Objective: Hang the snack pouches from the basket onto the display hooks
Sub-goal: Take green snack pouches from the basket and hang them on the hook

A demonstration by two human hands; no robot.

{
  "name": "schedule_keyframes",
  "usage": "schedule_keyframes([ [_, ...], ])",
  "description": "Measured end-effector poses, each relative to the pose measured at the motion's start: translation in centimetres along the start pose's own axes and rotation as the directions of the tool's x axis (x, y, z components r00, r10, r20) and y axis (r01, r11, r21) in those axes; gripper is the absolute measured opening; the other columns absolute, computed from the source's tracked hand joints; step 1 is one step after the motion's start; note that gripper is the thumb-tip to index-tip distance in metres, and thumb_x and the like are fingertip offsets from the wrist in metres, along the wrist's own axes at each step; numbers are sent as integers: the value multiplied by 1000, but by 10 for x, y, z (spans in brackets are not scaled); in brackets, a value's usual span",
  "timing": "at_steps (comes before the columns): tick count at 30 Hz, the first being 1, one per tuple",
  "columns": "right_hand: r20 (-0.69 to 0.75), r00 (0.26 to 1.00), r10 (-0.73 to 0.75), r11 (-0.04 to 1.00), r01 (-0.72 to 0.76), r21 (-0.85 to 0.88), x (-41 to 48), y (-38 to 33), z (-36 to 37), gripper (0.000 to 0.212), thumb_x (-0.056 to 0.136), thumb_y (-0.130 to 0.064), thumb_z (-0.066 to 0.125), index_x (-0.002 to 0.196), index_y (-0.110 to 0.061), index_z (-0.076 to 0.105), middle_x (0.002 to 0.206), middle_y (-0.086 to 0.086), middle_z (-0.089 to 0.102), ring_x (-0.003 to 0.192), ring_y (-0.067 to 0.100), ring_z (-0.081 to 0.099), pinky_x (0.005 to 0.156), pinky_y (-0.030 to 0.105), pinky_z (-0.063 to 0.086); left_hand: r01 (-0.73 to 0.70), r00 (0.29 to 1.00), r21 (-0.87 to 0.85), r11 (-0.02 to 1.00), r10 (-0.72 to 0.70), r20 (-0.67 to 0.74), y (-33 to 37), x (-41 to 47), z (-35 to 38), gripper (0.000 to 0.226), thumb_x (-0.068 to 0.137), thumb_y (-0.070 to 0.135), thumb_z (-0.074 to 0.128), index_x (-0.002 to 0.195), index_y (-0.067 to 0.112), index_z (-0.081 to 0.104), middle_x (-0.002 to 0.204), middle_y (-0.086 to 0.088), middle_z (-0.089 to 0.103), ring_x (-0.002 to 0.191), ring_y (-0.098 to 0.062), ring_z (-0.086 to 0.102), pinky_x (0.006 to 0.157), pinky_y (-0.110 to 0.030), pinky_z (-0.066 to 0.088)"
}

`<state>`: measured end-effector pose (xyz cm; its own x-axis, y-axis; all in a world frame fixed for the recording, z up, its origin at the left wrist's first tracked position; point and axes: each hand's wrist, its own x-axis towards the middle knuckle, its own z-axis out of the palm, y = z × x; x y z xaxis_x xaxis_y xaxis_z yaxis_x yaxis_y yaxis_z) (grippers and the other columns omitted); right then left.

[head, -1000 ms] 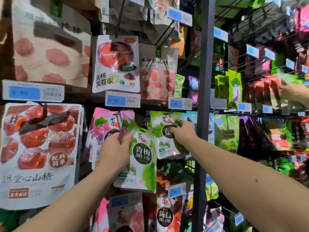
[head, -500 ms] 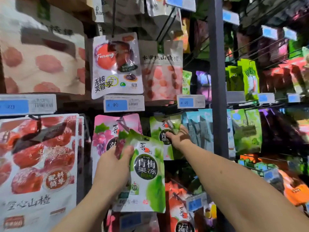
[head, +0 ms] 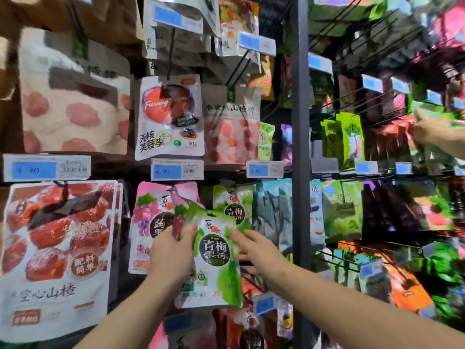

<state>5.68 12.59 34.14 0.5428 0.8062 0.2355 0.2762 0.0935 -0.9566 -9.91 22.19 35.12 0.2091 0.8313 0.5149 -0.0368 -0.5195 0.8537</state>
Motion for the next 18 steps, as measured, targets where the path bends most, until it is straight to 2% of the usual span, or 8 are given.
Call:
schedule_keyframes([
  [2, 22, 1000, -14, 999, 13, 33, -14, -1, -2, 96, 79, -57, 80, 157, -24, 33, 140, 1, 59, 109, 12, 63, 81, 26, 53, 27, 1000, -36, 999, -27, 13, 3, -3, 9, 41, 96, 38, 63, 70, 7, 59, 60, -7, 61, 61, -25, 56, 61, -37, 45],
  [4, 13, 999, -52, 998, 51, 47, -18, 2, -7, 80, 86, -28, 81, 154, -25, 38, 118, -5, 66, 92, 0, 67, 67, 15, 53, 41, 998, -58, 997, -38, 42, 8, -10, 16, 36, 98, 36, 63, 70, 13, 61, 60, 1, 62, 62, -23, 58, 61, -36, 44],
  [6, -33, 998, -60, 998, 61, 30, -21, 2, -16, 76, 88, -11, 79, 153, -25, 42, 122, -4, 65, 94, 1, 69, 75, 14, 56, 38, 996, -51, 998, -34, 82, 16, -17, 20, 33, 99, 39, 61, 76, 15, 65, 70, 1, 66, 69, -19, 61, 61, -31, 43],
  [8, -99, 990, -97, 995, 98, 5, -22, -4, -26, 72, 88, -6, 78, 150, -25, 48, 139, 4, 60, 112, 14, 67, 94, 24, 56, 7, 996, -26, 1000, -5, 90, 23, -22, 18, 39, 98, 42, 61, 71, 13, 64, 68, 1, 65, 67, -16, 59, 58, -28, 41],
  [10, -214, 965, -151, 988, 147, -37, -17, -10, -41, 69, 87, -6, 79, 148, -23, 52, 144, 4, 57, 124, 19, 61, 106, 31, 49, -5, 996, -33, 999, 8, 86, 26, -24, 15, 40, 98, 40, 62, 72, 10, 66, 67, 1, 67, 60, -9, 57, 52, -21, 40],
  [13, -333, 920, -209, 978, 200, -61, -10, -24, -58, 66, 89, -7, 76, 149, -22, 51, 146, 1, 53, 132, 20, 54, 111, 31, 44, 0, 997, 24, 1000, -2, 80, 27, -24, 6, 41, 100, 39, 60, 78, 5, 67, 69, -6, 68, 56, -12, 57, 51, -23, 40],
  [16, -363, 904, -227, 974, 213, -80, 2, -33, -65, 65, 91, -5, 73, 150, -20, 50, 149, 3, 52, 133, 21, 53, 114, 35, 43, 14, 996, 18, 1000, -15, 86, 26, -20, 1, 43, 99, 42, 59, 79, 4, 68, 75, -13, 70, 71, -27, 63, 63, -31, 42],
  [18, -363, 903, -230, 973, 211, -91, 12, -36, -63, 66, 90, -4, 73, 149, -19, 50, 150, 6, 52, 130, 23, 56, 112, 39, 46, 16, 996, 12, 1000, -16, 83, 26, -17, 0, 45, 100, 40, 59, 79, 0, 67, 75, -17, 69, 68, -27, 61, 62, -31, 41],
])
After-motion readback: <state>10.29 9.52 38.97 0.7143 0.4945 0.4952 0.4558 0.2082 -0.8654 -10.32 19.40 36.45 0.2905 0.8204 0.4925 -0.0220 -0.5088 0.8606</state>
